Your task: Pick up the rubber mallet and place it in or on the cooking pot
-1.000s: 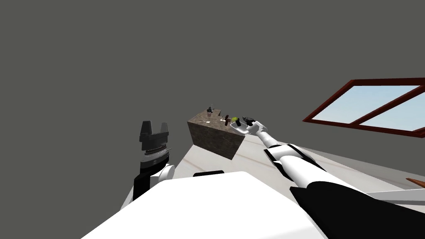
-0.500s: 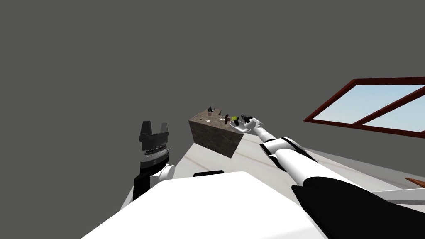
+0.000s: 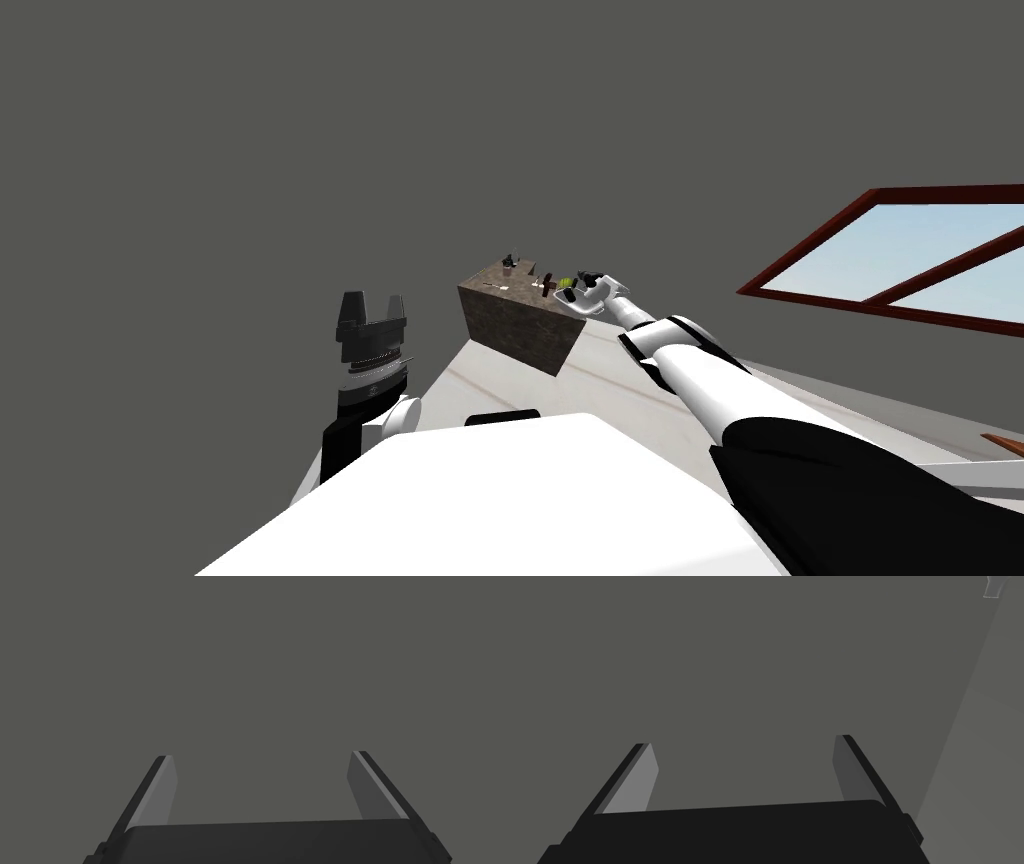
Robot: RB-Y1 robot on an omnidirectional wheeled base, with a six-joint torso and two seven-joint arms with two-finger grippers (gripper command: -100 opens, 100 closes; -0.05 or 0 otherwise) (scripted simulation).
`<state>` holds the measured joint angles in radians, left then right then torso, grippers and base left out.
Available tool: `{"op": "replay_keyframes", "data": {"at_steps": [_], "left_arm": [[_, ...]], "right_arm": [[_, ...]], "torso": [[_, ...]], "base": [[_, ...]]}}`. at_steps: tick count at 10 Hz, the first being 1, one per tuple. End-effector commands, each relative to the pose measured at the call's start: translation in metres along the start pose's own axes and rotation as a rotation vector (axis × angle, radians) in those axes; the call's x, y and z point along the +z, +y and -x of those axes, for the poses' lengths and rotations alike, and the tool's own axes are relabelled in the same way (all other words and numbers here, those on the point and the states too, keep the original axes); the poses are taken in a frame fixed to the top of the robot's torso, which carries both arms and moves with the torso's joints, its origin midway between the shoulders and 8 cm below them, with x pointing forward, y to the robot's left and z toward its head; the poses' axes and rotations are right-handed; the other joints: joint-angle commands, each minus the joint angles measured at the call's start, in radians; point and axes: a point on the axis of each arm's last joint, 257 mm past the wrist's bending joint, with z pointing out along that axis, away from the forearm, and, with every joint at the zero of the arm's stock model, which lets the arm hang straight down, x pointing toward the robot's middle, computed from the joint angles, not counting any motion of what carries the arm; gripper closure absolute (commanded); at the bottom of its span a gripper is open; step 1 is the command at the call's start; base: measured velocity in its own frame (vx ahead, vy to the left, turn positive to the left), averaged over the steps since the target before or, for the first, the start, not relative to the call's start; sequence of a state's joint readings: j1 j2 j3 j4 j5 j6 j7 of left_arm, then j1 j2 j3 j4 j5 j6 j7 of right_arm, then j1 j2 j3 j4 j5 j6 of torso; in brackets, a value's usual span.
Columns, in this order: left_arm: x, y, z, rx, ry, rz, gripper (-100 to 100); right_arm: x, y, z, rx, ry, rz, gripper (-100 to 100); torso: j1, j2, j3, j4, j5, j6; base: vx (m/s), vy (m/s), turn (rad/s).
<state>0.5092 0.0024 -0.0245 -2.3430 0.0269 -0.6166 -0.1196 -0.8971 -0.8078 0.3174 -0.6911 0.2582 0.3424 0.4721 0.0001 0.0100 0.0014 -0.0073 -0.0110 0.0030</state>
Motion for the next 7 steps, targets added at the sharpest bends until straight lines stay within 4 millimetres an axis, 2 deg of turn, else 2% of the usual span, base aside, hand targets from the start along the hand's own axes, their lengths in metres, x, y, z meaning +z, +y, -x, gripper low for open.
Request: {"op": "replay_keyframes", "data": {"at_steps": [1, 3, 6, 7], "left_arm": [[0.000, 0.000, 0.000, 0.000, 0.000, 0.000, 0], [0.000, 0.000, 0.000, 0.000, 0.000, 0.000, 0], [0.000, 0.000, 0.000, 0.000, 0.000, 0.000, 0], [0.000, 0.000, 0.000, 0.000, 0.000, 0.000, 0]], "right_arm": [[0.003, 0.000, 0.017, 0.004, -0.012, -0.014, -100], [0.003, 0.011, 0.045, 0.020, -0.047, 0.001, -100], [0.003, 0.012, 0.045, 0.019, -0.047, 0.001, -100], [0.003, 0.012, 0.045, 0.020, -0.047, 0.002, 0]], "torso": [[0.000, 0.000, 0.000, 0.000, 0.000, 0.000], [0.002, -0.009, -0.005, -0.002, 0.001, -0.001], [0.002, -0.011, -0.007, -0.003, 0.000, 0.000], [0.002, -0.010, -0.006, -0.003, 0.000, 0.000]], "base": [[-0.034, -0.011, -0.017], [0.018, 0.000, 0.000], [0.007, 0.001, 0.001], [0.000, 0.000, 0.000]]}}
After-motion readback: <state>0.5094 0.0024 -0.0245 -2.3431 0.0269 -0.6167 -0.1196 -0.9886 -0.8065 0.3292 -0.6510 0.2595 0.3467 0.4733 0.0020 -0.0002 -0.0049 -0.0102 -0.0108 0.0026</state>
